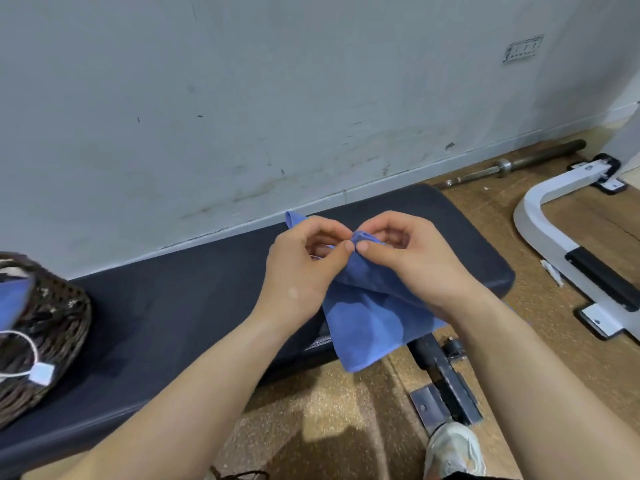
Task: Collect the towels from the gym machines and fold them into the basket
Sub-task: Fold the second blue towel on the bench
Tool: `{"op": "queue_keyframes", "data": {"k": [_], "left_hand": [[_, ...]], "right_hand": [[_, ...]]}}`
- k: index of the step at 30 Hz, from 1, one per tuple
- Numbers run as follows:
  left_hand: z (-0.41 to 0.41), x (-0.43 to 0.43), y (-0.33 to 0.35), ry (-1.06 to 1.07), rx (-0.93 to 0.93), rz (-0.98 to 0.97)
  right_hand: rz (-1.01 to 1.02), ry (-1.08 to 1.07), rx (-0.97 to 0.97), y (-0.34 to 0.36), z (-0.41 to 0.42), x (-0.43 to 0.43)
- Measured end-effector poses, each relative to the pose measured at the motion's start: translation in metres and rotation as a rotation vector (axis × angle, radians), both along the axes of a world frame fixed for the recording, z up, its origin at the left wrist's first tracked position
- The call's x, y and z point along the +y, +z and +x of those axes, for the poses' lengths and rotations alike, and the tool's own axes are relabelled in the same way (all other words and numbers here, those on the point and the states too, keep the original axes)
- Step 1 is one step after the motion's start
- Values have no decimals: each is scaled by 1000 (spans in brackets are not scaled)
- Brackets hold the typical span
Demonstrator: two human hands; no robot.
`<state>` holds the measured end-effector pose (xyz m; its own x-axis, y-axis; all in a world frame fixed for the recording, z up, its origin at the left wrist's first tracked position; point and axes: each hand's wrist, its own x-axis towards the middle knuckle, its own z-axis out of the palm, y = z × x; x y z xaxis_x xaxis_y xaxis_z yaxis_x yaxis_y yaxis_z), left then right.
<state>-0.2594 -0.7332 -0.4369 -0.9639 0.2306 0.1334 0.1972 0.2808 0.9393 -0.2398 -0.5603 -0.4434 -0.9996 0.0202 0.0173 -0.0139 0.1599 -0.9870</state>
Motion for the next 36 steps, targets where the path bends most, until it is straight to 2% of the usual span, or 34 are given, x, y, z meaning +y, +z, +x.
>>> {"op": "queue_keyframes", "data": {"k": [7,11,14,16,18,20,22,24,27,29,32,36], "left_hand": [[-5,-5,-5,77,2,32],[-8,-5,-4,90,18,56],[-10,-6,-4,-11,-18,27],[-15,-11,-10,-129,-16,-163],[-23,-19,-23,-201,89,-519],[-31,-27,-36,-212,189,-786],[-37,-34,-44,-222,285,-909],[-39,-39,-42,-223,391,-1031],[-36,-53,-37,-192,454,-1165],[-31,-70,-35,-188,440,-1181],[-25,-100,-27,-226,370,-1073],[-7,-141,-4,-216,67,-881]], "right_hand": [[-171,8,-35,0,-11,-7],[-132,25,-12,0,-13,-4],[-83,39,6,1,-14,-2],[-61,44,-3,3,-13,0],[10,25,-4,4,-10,4],[274,-42,28,4,-6,10],[616,-97,54,2,-1,16],[823,-111,49,0,6,18],[830,-115,72,3,13,17],[699,-113,109,6,19,15],[588,-126,124,6,29,17],[507,-238,132,8,39,21]]}}
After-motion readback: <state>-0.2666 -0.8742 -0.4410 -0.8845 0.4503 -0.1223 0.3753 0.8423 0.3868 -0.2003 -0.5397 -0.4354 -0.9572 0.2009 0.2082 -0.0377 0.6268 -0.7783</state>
